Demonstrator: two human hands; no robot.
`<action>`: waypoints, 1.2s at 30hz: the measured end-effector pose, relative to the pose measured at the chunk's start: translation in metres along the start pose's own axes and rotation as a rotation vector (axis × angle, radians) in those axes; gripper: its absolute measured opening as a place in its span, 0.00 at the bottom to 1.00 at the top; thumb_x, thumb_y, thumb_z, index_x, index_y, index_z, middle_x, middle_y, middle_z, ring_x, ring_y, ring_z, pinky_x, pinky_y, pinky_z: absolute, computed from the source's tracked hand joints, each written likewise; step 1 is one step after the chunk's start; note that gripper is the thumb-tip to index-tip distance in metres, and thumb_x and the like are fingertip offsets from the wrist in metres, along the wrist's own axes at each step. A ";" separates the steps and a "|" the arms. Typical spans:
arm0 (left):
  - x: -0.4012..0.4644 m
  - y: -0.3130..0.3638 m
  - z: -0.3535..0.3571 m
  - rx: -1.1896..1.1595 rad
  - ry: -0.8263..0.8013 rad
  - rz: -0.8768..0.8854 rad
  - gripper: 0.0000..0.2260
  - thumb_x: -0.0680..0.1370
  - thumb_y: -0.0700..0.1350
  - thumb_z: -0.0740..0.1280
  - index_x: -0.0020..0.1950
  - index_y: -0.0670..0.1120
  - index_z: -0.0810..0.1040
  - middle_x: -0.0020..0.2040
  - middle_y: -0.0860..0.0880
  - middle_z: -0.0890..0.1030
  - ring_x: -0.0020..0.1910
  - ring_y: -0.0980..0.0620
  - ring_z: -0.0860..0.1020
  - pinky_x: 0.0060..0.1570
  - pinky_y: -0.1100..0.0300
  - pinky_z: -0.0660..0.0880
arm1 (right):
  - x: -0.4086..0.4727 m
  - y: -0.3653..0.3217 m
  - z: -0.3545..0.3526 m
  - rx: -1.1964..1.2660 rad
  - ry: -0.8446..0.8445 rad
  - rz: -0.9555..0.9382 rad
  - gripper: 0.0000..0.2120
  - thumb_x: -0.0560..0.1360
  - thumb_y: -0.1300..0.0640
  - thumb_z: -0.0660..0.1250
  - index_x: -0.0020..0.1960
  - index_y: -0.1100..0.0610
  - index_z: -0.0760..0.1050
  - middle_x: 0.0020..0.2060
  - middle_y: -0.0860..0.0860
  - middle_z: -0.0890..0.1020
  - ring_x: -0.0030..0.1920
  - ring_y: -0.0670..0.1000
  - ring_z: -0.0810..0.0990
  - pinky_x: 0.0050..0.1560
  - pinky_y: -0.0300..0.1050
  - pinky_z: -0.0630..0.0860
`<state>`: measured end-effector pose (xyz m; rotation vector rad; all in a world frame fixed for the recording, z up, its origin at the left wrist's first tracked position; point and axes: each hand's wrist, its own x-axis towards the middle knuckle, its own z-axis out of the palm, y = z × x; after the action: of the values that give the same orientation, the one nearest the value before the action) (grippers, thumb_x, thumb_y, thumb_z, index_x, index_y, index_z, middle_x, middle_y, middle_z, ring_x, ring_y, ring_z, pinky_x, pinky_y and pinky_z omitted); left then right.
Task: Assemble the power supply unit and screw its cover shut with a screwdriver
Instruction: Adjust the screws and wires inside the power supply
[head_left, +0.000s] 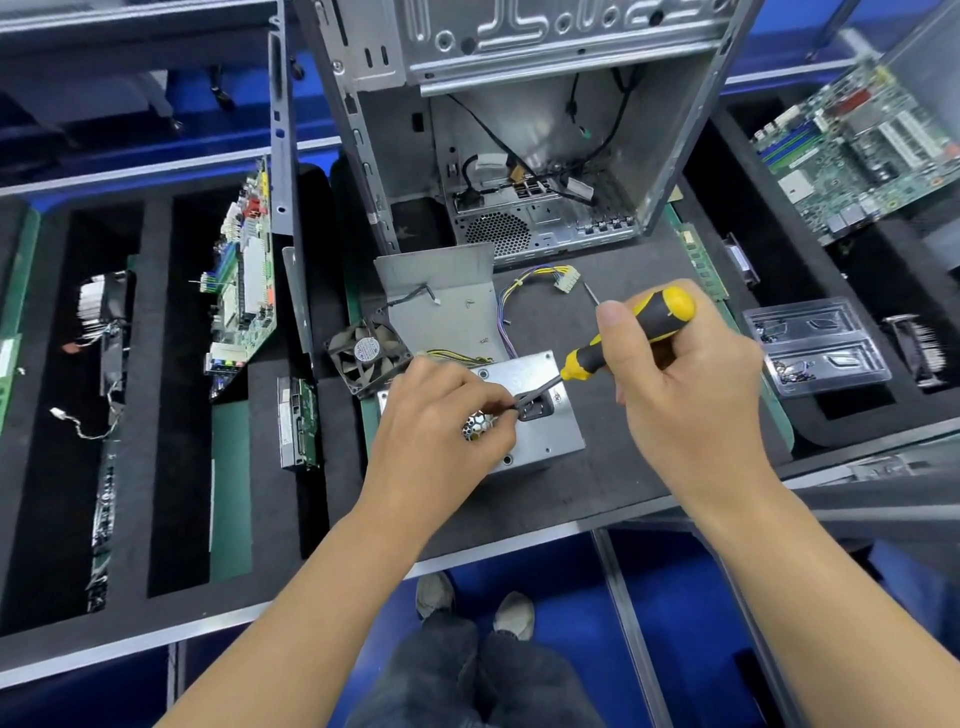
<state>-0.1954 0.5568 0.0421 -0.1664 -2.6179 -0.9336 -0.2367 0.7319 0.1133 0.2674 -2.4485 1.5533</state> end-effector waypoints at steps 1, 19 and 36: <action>0.000 0.000 0.000 0.000 0.000 -0.001 0.02 0.71 0.40 0.76 0.43 0.45 0.86 0.38 0.50 0.80 0.43 0.48 0.71 0.47 0.51 0.71 | 0.000 -0.001 0.000 -0.010 -0.011 -0.025 0.16 0.78 0.48 0.65 0.40 0.60 0.71 0.32 0.39 0.82 0.30 0.41 0.78 0.33 0.27 0.67; 0.003 -0.001 -0.002 -0.015 -0.079 -0.037 0.01 0.73 0.40 0.75 0.42 0.45 0.86 0.37 0.51 0.80 0.41 0.44 0.75 0.49 0.47 0.70 | 0.046 -0.091 -0.001 -0.950 -0.678 -0.374 0.08 0.81 0.48 0.60 0.51 0.53 0.70 0.42 0.51 0.70 0.44 0.57 0.74 0.41 0.47 0.69; -0.002 -0.004 0.002 0.008 -0.007 -0.005 0.14 0.67 0.50 0.81 0.45 0.43 0.85 0.39 0.49 0.81 0.43 0.43 0.75 0.48 0.45 0.74 | 0.057 -0.097 0.001 -1.087 -0.918 -0.424 0.06 0.81 0.51 0.60 0.54 0.53 0.70 0.50 0.51 0.71 0.47 0.54 0.71 0.46 0.53 0.75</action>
<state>-0.1949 0.5552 0.0380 -0.1617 -2.6291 -0.9256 -0.2649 0.6884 0.2132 1.3371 -3.0881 -0.2823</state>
